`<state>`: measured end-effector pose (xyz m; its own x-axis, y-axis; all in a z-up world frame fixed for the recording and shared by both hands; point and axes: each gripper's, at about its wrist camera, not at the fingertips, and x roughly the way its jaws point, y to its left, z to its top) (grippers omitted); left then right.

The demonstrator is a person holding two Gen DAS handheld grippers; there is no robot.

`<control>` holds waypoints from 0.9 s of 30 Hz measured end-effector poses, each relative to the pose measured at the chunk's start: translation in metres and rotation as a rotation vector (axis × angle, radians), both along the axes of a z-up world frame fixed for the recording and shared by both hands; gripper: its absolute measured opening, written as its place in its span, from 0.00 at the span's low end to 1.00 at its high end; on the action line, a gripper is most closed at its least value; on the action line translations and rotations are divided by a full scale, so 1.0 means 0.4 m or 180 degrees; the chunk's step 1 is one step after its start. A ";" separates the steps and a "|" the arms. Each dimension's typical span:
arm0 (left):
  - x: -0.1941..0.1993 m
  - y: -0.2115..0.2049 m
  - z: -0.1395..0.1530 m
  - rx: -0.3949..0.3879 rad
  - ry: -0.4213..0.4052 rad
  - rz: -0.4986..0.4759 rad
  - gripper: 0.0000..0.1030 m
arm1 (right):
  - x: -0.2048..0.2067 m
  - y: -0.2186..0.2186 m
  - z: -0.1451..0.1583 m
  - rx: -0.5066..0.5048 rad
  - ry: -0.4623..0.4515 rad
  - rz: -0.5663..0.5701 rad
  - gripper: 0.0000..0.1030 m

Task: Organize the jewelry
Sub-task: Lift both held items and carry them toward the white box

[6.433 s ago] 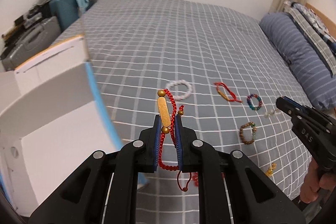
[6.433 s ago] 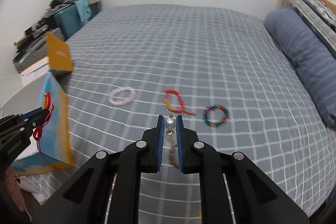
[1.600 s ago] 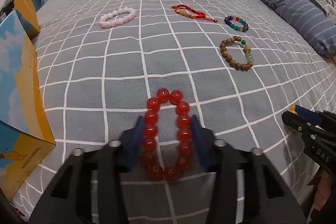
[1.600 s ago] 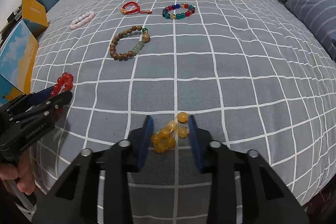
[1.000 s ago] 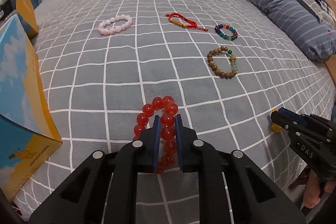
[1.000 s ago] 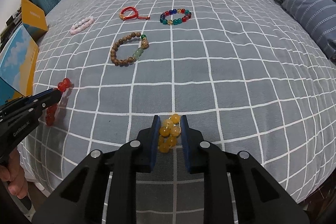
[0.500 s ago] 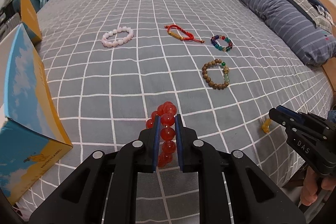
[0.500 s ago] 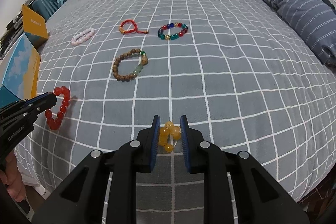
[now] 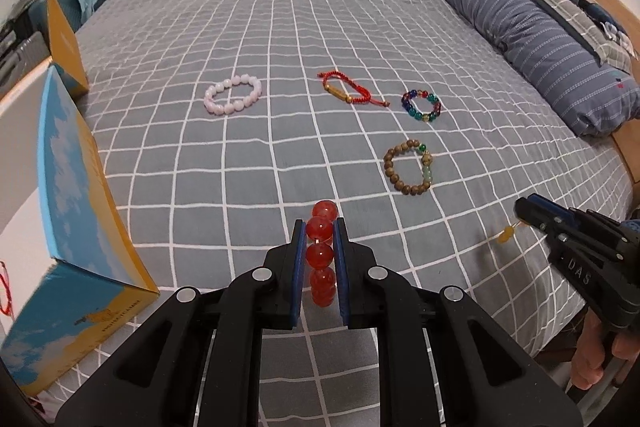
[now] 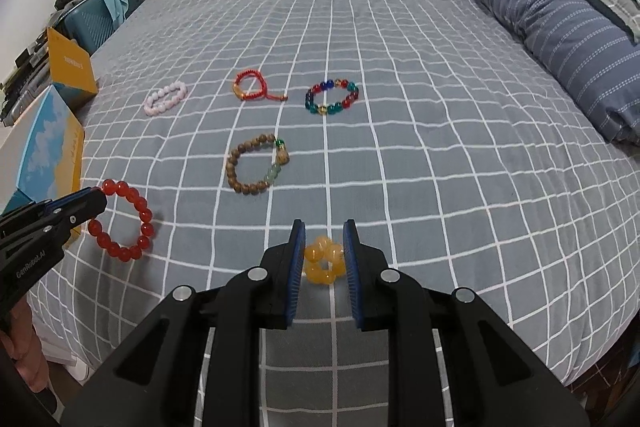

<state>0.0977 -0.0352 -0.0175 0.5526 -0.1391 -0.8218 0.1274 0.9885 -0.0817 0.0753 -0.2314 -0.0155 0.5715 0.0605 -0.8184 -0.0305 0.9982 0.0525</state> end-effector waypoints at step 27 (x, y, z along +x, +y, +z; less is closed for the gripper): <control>0.003 0.015 0.047 0.0023 -0.0077 0.0041 0.12 | 0.020 0.032 -0.116 0.0045 0.0439 0.0079 0.50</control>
<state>0.0989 -0.0291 0.0013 0.5740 -0.1259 -0.8092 0.1163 0.9906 -0.0716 0.0833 -0.2187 -0.0620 0.4518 0.0854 -0.8880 -0.0468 0.9963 0.0720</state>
